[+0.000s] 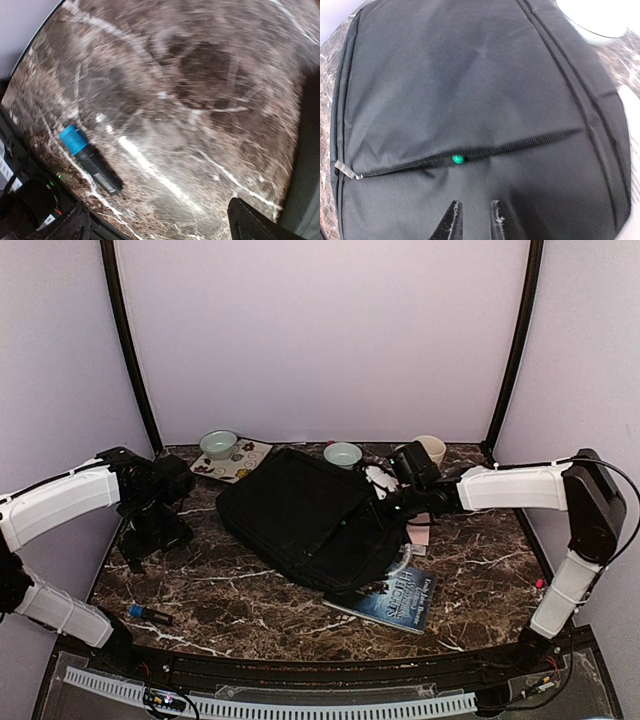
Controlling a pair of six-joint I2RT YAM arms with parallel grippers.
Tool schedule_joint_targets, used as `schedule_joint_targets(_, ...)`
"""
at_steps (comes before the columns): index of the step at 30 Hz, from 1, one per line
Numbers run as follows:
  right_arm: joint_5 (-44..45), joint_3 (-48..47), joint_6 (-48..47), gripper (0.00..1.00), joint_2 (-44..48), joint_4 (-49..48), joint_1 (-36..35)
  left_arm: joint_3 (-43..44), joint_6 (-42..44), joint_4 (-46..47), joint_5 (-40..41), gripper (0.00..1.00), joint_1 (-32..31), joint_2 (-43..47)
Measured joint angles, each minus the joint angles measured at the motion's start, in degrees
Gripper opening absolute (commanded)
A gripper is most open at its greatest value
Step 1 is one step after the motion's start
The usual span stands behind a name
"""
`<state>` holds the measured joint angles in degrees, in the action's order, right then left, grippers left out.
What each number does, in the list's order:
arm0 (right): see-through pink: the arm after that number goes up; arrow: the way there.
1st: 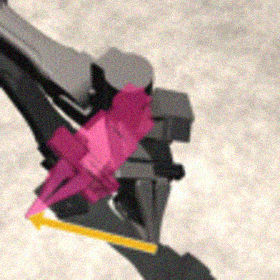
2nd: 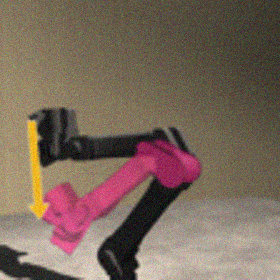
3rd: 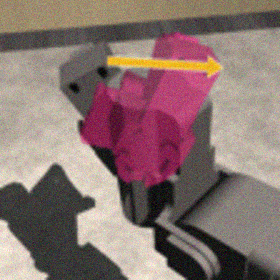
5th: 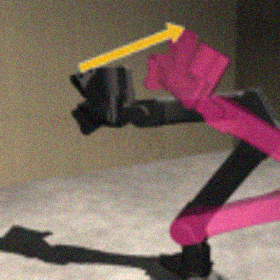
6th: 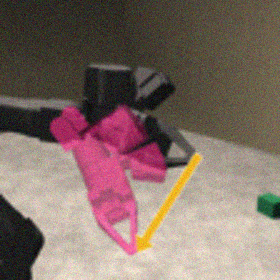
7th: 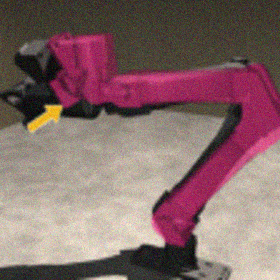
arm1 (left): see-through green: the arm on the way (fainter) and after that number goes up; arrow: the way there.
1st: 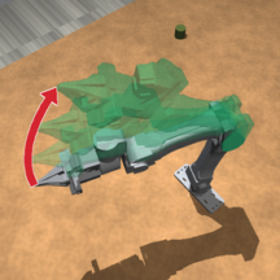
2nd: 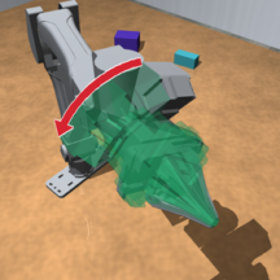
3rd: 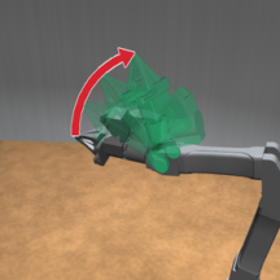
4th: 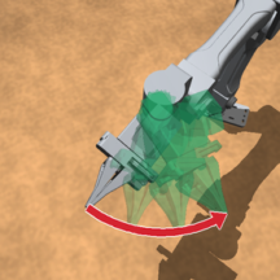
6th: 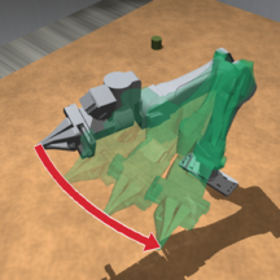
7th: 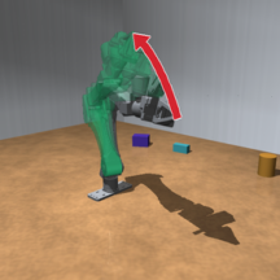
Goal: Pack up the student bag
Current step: Adjust the pen in the lower front pocket of the bag, then pick up the pen at the corner of the board.
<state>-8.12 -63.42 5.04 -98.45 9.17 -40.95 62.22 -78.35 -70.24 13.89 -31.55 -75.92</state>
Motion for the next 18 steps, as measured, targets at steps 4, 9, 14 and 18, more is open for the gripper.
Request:
schedule_joint_targets(4,3.13,2.91,0.81,0.38,4.39,1.86,0.00,-7.96,-3.19,1.73,-4.26,0.98,4.35,5.20)
schedule_joint_targets(9,6.40,5.38,2.60,0.49,8.83,4.24,0.02,-16.06,-6.45,5.42,-9.73,0.95,8.22,8.09)
schedule_joint_targets(14,8.85,6.51,3.43,0.55,12.79,4.70,0.02,-21.00,-9.22,8.00,-13.68,0.90,12.22,9.25)
schedule_joint_targets(18,10.29,6.78,3.69,0.57,13.84,4.72,0.02,-23.85,-11.76,9.18,-15.50,0.83,15.61,12.17)
